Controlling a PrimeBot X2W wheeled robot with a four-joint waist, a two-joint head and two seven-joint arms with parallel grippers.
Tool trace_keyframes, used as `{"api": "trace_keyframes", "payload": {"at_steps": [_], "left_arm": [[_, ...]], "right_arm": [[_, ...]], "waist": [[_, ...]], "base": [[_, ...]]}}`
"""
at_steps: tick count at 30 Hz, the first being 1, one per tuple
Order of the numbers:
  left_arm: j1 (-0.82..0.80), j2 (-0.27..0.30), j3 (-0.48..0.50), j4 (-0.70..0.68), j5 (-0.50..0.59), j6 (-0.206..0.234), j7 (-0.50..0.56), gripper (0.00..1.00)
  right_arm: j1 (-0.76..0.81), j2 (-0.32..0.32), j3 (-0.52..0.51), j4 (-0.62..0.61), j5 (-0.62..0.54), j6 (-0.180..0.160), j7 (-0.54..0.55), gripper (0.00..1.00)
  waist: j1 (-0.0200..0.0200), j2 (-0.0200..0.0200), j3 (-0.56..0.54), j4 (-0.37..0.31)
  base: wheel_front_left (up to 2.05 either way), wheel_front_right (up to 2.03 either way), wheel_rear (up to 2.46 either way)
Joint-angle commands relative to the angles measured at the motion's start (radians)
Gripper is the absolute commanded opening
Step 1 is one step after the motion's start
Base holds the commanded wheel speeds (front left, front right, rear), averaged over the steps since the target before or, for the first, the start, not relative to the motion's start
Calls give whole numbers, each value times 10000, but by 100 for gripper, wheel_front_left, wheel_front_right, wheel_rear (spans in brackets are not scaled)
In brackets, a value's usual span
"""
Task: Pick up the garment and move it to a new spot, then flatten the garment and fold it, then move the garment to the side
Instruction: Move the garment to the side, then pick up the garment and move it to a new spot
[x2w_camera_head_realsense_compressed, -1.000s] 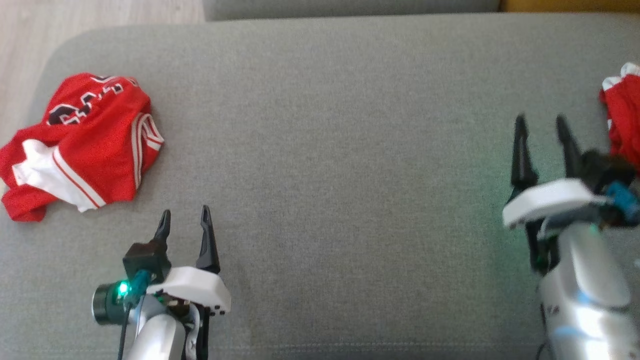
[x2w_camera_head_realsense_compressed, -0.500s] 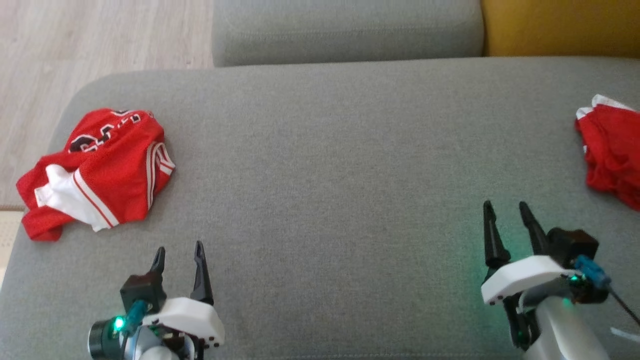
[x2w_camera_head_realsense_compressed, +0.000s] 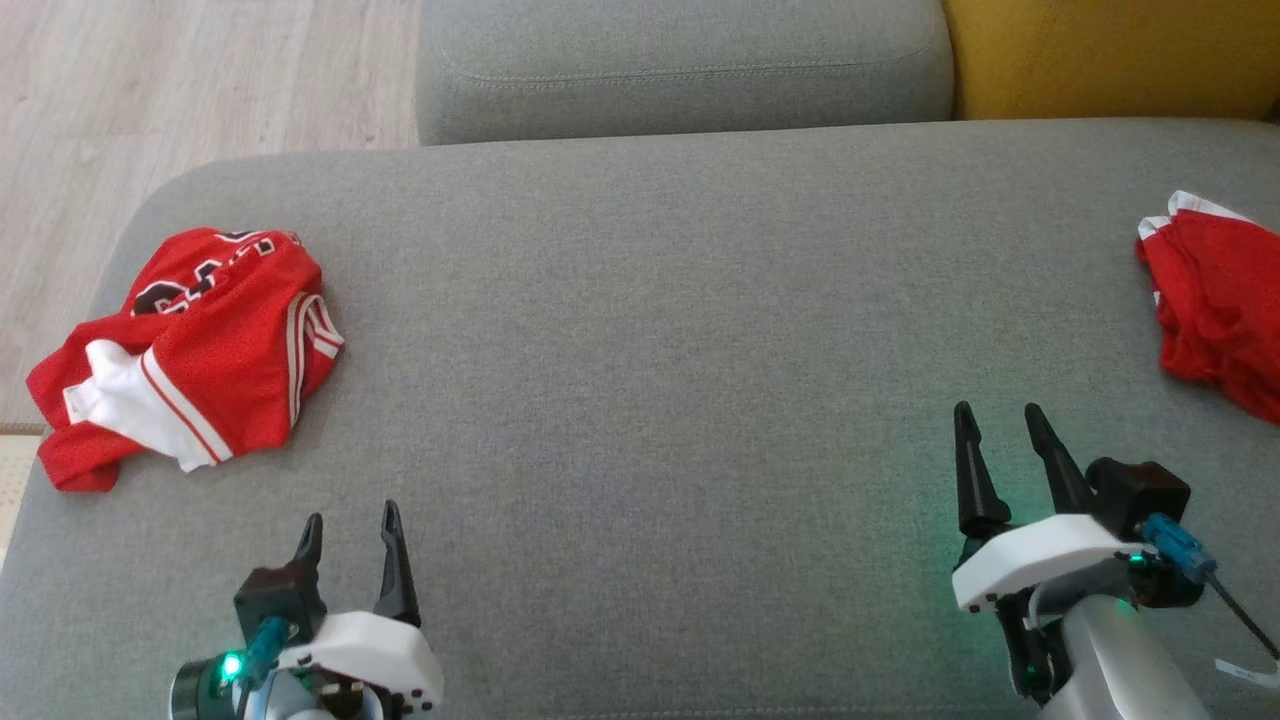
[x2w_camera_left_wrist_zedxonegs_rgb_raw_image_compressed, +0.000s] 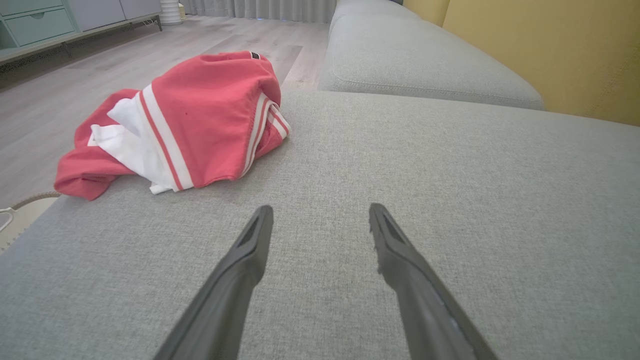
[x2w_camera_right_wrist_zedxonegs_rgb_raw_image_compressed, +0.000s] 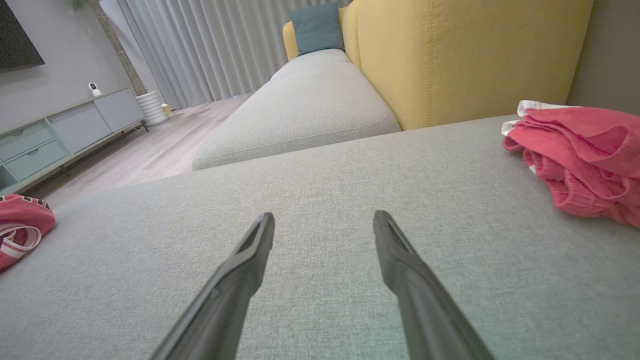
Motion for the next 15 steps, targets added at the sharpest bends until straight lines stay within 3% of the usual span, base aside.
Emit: {"api": "trace_keyframes", "payload": {"at_steps": [1,7,15], "left_arm": [[-271,79,362,-345,71,51,-53,100],[-340,79,272,-429,94,-18,-53,100],[-583,79,343,-599,108,-128,-53,100]], "right_arm": [[-66,10,294,-359,28,-9,-106,100],[-10,10,543,-520,144,-9,-106,100],[63,10,735,-755,459,-9,-107,100]], "waist": [[0,-1,18,4],[0,-1,47,321],[0,-1,172,1934]], "base": [[0,0,0],[0,0,0],[0,0,0]]}}
